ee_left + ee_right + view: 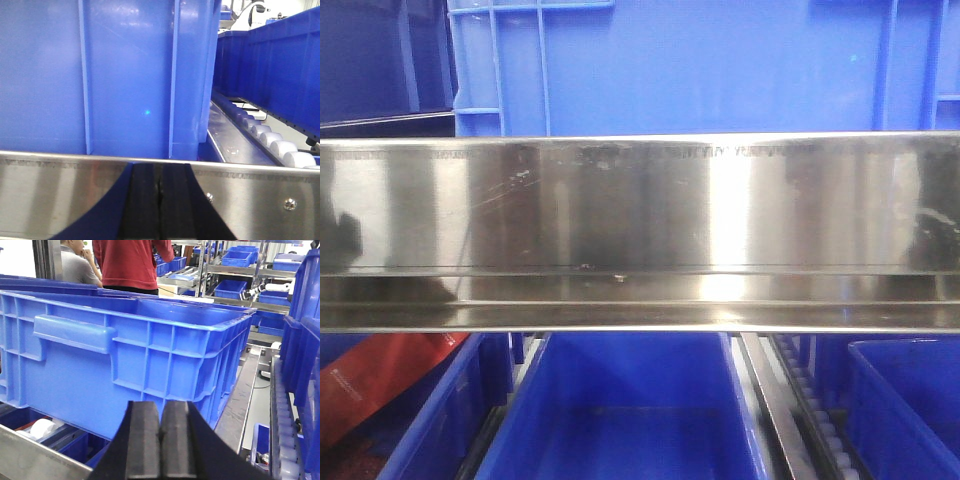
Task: Place cylindrical capacitor in blue bin on shelf
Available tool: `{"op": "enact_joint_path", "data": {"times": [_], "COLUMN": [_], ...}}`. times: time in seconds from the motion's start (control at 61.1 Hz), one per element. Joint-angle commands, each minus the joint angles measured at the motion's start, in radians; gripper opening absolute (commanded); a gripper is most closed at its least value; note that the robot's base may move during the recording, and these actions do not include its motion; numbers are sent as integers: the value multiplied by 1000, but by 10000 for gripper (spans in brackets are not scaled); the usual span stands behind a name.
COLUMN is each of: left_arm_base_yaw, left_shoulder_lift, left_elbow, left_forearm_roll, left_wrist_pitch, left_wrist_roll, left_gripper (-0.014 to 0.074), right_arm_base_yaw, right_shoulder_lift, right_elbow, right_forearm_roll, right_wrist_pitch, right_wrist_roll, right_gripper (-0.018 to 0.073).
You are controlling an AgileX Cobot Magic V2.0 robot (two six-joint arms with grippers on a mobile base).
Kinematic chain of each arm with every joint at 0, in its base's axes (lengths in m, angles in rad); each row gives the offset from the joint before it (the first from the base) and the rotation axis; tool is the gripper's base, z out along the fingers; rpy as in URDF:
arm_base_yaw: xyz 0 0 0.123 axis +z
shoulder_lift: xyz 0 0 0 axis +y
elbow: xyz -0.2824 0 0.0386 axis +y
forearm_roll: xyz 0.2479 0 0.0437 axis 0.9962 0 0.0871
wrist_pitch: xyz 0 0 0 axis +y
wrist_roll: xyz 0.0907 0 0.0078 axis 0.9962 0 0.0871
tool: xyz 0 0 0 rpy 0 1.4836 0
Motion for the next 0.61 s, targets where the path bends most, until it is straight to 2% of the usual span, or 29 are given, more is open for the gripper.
{"op": "enact_joint_path", "data": {"times": [0.0,0.59], "left_arm_base_yaw": [2,2], "left_shoulder_lift": [-5,-5], "left_elbow": [-1,-1], "left_forearm_roll": [0,0], "left_wrist_pitch": [-18,-29], "left_wrist_roll": [-6,-6], "left_gripper": [-111,-111], "right_arm_base_yaw": [3,3], "right_shoulder_lift": [-6,-6], "right_elbow": [1,1], "right_forearm_roll": [-4,-4], "right_wrist_pitch": [-24,-24], "right_wrist_roll": [-1,-1], "right_gripper": [-162,-162]}}
